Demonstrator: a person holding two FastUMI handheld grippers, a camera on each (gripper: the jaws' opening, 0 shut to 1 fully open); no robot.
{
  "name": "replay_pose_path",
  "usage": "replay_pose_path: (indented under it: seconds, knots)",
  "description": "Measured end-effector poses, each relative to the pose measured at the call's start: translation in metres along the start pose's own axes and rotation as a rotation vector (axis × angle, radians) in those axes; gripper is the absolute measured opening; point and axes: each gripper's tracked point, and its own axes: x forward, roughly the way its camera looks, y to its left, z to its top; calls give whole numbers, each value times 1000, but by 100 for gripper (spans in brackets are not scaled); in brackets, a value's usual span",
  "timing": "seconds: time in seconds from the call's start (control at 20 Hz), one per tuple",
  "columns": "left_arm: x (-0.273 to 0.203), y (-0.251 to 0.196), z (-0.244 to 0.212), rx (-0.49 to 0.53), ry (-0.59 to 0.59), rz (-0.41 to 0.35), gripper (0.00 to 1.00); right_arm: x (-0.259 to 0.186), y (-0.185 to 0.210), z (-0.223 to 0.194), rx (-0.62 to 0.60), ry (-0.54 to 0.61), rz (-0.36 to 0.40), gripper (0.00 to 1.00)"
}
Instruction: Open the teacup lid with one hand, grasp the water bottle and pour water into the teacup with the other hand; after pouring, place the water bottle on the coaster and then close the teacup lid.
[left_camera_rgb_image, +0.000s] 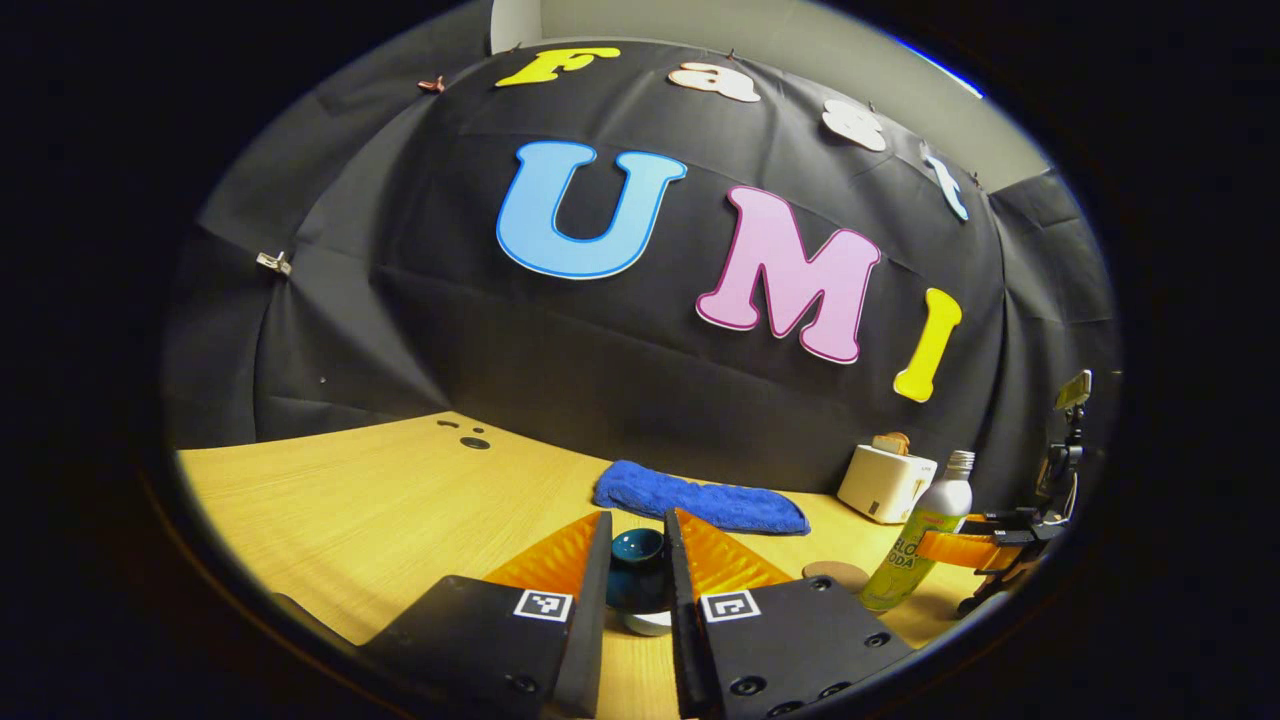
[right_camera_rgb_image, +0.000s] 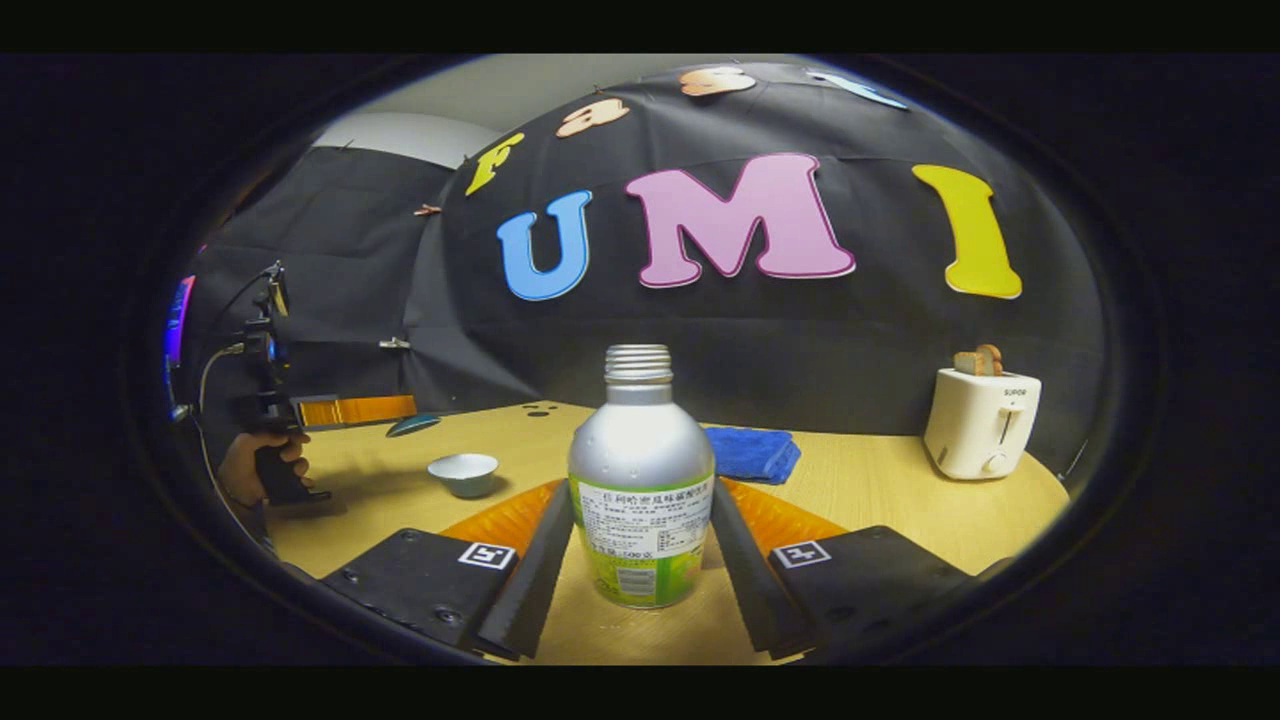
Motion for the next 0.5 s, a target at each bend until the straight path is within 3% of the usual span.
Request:
replay_pose_path:
  seconds: [0.5]
  knots:
    - [2, -5, -9, 21, 21, 3, 36, -3, -4, -8, 22, -6, -5, 81]
